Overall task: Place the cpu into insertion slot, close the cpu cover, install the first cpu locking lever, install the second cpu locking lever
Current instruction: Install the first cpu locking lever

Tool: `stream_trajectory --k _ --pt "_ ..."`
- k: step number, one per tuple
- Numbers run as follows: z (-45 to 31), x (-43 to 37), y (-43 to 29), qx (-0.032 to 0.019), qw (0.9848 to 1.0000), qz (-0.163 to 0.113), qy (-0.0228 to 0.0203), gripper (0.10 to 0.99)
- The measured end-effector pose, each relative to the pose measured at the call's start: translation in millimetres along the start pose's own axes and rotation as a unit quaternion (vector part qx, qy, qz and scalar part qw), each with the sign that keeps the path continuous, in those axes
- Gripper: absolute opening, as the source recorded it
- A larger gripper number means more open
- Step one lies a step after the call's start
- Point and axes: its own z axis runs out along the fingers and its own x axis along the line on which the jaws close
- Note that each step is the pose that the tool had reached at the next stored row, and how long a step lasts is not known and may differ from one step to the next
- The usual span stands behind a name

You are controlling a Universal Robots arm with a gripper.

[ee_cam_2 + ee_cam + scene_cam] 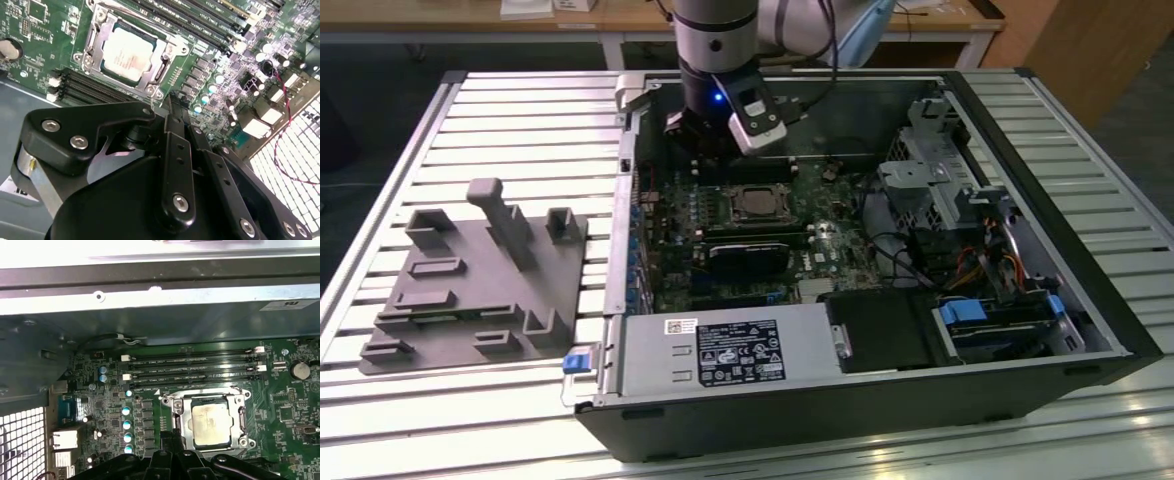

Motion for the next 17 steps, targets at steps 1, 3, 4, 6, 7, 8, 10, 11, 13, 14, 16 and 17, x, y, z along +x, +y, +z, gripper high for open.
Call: stream_trajectory --k 1,3,4,6,7,8,10,11,13,14,16,17 --pt "-0.1 1.5 -0.1 0.0000 1.0000 0.000 -0.0004 0.106" --pt "-0.2 5.0 -0.4 -0.0001 1.0000 0.000 -0.0010 0.106" --pt "-0.3 6.4 -0.6 -0.0001 1.0000 0.000 -0.0010 0.106" --pt "-0.5 8.9 -0.8 -0.0001 1.0000 0.000 -0.0011 0.106" --pt "-0.5 10.0 -0.9 -0.0003 1.0000 0.000 -0.0011 0.106" --pt "-0.6 10.9 -1.0 -0.0009 1.0000 0.000 -0.0009 0.106" --pt "-0.6 12.2 -1.1 -0.0094 1.0000 0.000 -0.0002 0.106" --pt "-0.7 12.8 -1.2 -0.0158 0.9999 0.001 0.0002 0.106" --pt "-0.8 13.8 -1.3 -0.0292 0.9996 0.001 0.0014 0.106" --pt "-0.8 14.2 -1.3 -0.0358 0.9994 0.002 0.0020 0.106" --pt "-0.7 14.9 -1.5 -0.0500 0.9987 0.003 0.0032 0.106" --pt "-0.7 15.2 -1.7 -0.0581 0.9983 0.003 0.0039 0.106"
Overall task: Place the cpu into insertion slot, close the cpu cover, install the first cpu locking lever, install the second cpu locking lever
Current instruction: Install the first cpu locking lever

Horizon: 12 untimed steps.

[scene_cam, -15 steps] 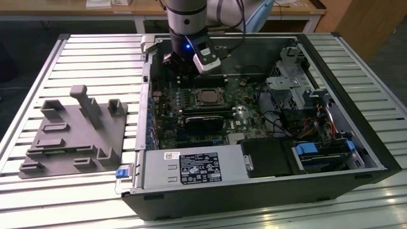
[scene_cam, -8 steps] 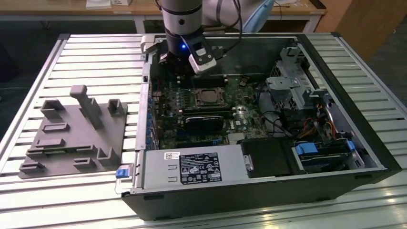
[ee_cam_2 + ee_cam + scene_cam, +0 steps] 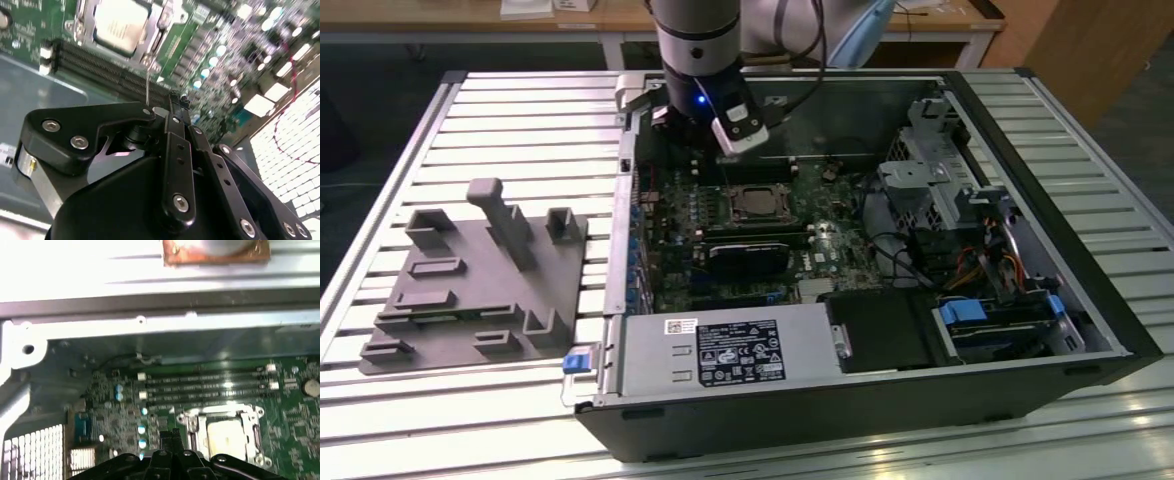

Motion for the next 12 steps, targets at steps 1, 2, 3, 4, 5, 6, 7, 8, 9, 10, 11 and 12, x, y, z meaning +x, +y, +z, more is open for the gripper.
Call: stream_trajectory --k 1,2,3,4,5,6,7,8,9,10,11,12 --pt "0.0 0.3 -0.1 -0.0073 1.0000 0.000 0.0006 0.106" --pt "0.1 0.6 -0.3 -0.0136 0.9999 0.001 0.0011 0.106" --pt "0.1 0.9 -0.5 -0.0192 0.9998 0.001 0.0016 0.106" --pt "0.1 1.1 -0.7 -0.0253 0.9997 0.001 0.0022 0.106" --pt "0.2 1.4 -0.9 -0.0314 0.9995 0.002 0.0027 0.106" --pt "0.2 1.6 -1.1 -0.0376 0.9993 0.002 0.0033 0.106" --pt "0.3 1.8 -1.3 -0.0435 0.9990 0.002 0.0037 0.106" --pt "0.5 1.9 -1.5 -0.0483 0.9988 0.003 0.0041 0.106" --pt "0.9 2.0 -1.7 -0.0516 0.9987 0.003 0.0044 0.106" --pt "1.6 2.1 -1.9 -0.0539 0.9985 0.003 0.0046 0.106" --pt "2.4 2.1 -2.0 -0.0552 0.9985 0.003 0.0047 0.106" --pt "3.3 2.2 -2.2 -0.0559 0.9984 0.003 0.0047 0.106"
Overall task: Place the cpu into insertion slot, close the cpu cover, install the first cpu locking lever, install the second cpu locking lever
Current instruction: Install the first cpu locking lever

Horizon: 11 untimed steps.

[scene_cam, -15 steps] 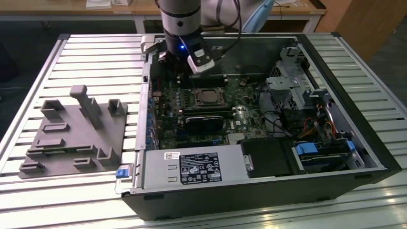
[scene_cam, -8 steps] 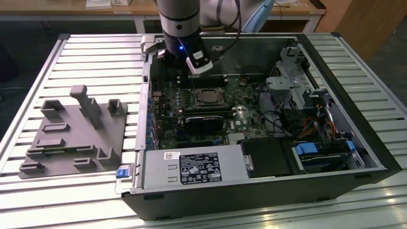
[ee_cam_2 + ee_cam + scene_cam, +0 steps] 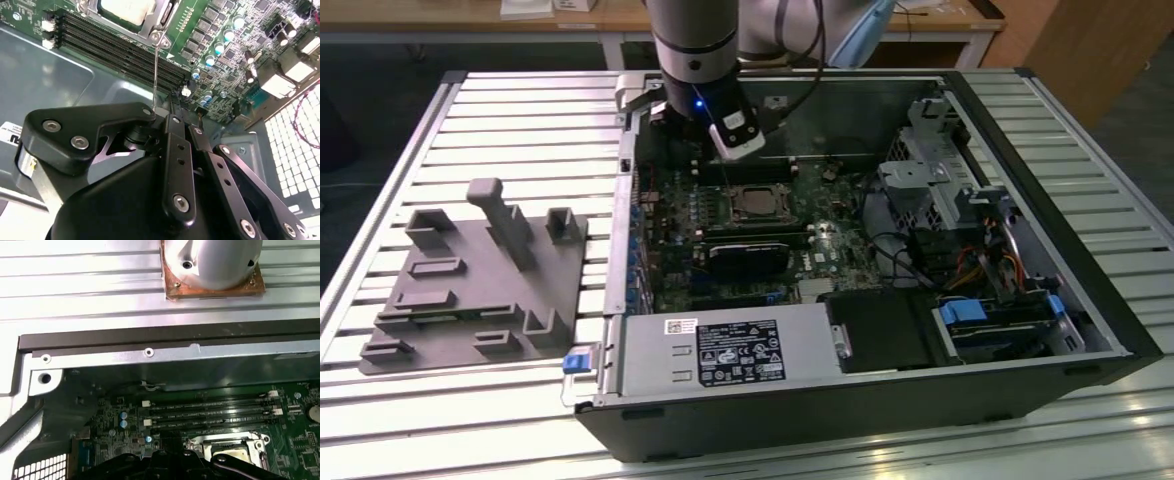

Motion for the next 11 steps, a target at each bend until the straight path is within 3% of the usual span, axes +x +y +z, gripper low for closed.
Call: stream_trajectory --k 11 --pt "5.8 -4.5 -1.2 -0.0031 1.0000 0.000 0.0004 0.106"
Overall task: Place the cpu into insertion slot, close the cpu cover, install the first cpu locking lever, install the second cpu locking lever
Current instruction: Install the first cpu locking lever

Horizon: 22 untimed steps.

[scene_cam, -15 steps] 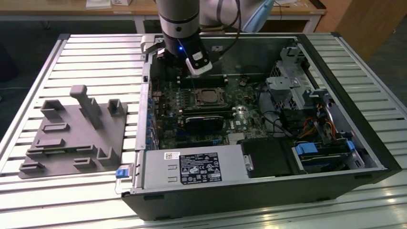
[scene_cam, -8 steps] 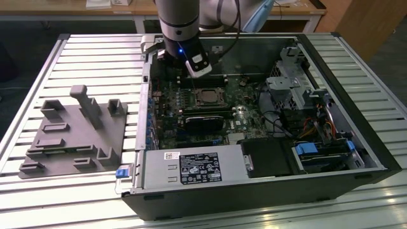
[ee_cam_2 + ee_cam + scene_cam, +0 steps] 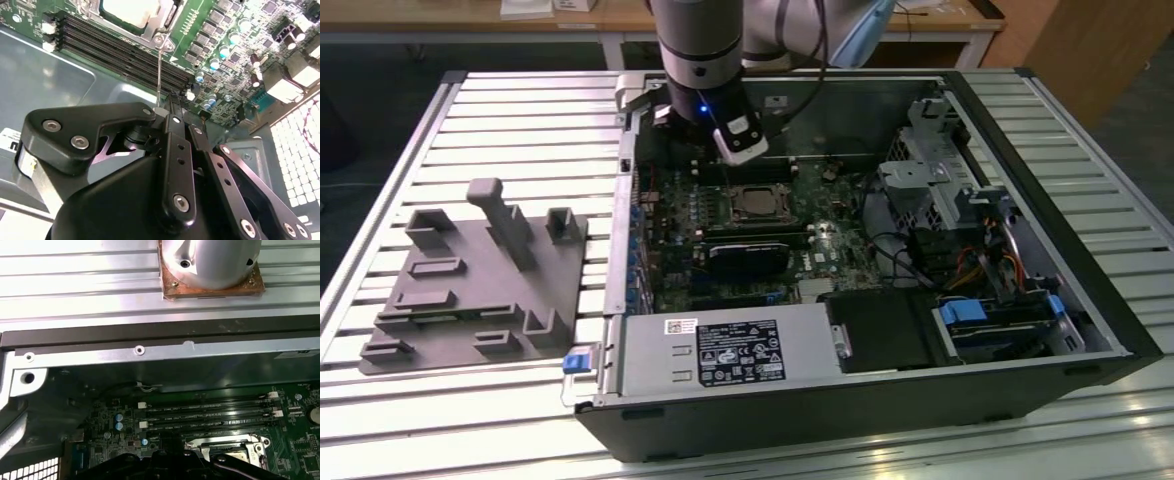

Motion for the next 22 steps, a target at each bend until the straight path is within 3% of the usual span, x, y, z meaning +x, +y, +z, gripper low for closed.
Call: stream_trajectory --k 16,22 --pt "2.4 -29.9 4.1 -0.0001 1.0000 0.000 0.0000 0.106" --pt "2.6 -32.1 4.3 -0.0001 1.0000 0.000 0.0000 0.106"
